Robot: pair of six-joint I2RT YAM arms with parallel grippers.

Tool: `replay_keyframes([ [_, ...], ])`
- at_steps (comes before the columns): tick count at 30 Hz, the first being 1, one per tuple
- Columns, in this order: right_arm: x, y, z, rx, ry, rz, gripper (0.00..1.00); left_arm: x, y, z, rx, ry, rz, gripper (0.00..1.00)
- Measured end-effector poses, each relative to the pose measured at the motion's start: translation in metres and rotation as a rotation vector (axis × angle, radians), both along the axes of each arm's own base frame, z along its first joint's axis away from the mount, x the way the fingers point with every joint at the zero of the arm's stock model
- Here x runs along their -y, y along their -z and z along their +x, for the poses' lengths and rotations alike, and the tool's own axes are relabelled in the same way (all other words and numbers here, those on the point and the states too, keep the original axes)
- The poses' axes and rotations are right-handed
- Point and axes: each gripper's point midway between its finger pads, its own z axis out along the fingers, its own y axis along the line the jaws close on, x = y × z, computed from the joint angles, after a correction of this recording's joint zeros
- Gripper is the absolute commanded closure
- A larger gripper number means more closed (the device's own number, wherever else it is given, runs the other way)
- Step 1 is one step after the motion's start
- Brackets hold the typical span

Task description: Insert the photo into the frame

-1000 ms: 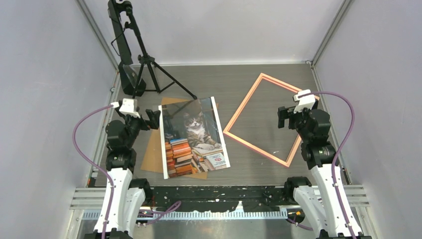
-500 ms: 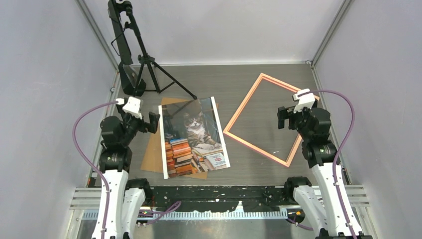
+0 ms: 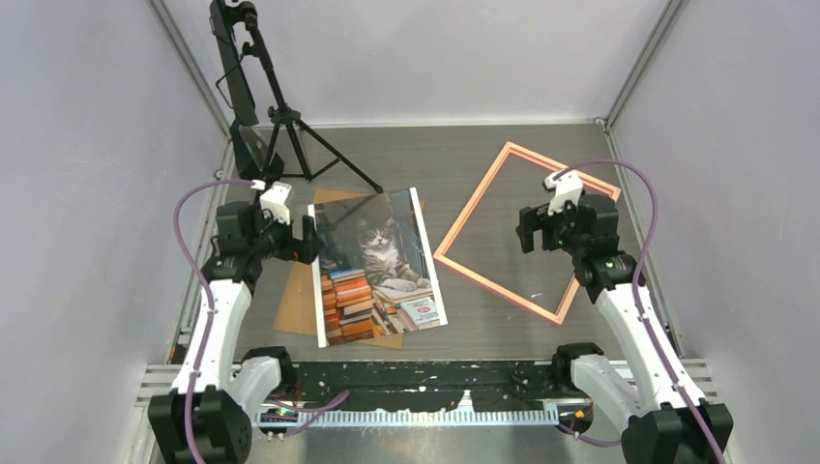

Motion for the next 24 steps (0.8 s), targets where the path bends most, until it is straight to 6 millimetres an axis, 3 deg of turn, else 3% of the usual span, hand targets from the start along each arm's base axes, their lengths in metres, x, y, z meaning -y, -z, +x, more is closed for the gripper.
replay_keyframes([
  [5,-0.043,0.011,0.004,-0.034,-0.148,0.010,0.05,0.002,0.028,0.002,-0.169,-0.024,-0.048,0.01],
  [14,-0.139,0.025,0.006,-0.098,-0.414,0.053,0.05,0.001,0.053,0.003,-0.415,-0.103,-0.105,0.01],
  [24,-0.213,0.057,-0.028,-0.160,-0.607,0.092,0.04,-0.010,0.089,-0.021,-0.666,-0.167,-0.050,0.01],
])
